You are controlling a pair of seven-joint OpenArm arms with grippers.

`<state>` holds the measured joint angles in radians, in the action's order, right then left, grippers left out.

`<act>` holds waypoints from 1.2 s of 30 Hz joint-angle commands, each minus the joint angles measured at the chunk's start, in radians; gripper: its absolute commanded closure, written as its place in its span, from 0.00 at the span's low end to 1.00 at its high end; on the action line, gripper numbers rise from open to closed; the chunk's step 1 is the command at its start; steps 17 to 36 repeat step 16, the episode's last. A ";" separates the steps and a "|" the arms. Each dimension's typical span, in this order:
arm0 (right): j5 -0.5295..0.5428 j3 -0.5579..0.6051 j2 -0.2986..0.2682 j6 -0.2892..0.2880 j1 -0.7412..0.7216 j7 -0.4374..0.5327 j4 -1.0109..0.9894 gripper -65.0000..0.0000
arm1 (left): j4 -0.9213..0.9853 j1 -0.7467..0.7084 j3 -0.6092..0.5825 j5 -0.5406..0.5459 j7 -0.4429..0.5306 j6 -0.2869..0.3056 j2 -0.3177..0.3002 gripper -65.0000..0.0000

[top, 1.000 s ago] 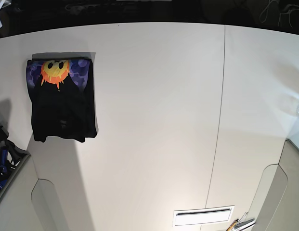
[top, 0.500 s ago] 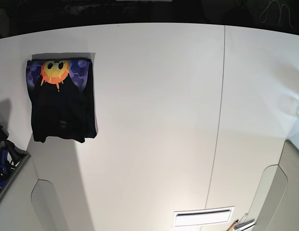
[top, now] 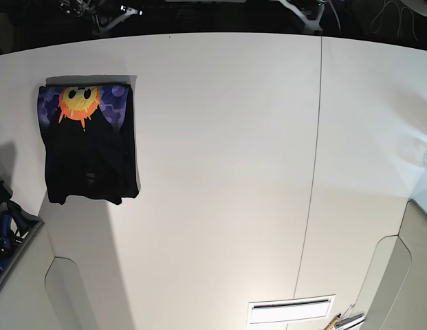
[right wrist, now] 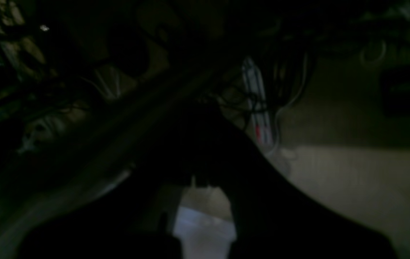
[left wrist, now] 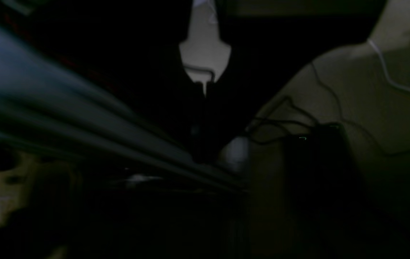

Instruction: Fold the T-shirt properly

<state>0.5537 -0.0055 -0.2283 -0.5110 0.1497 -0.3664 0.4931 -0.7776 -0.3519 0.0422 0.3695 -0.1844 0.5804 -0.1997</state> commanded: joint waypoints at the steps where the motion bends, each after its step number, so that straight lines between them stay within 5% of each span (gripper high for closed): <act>1: -0.032 0.002 -0.001 0.019 -0.019 0.002 -0.002 1.00 | -0.004 0.012 0.002 -0.035 0.009 -0.048 0.000 1.00; 5: -0.160 0.051 0.020 0.115 -0.085 0.049 -0.002 1.00 | -0.004 0.063 0.002 -0.185 0.051 -0.197 0.029 1.00; 9: -0.237 0.101 0.021 0.224 -0.130 0.128 -0.001 1.00 | -0.004 0.088 0.002 -0.255 0.081 -0.278 0.031 1.00; 14: -0.243 0.104 0.021 0.273 -0.163 0.132 -0.001 1.00 | -0.004 0.089 0.002 -0.281 0.084 -0.282 0.031 1.00; 36: -0.243 0.104 0.022 0.273 -0.172 0.135 -0.001 1.00 | -0.004 0.089 0.002 -0.281 0.084 -0.282 0.031 1.00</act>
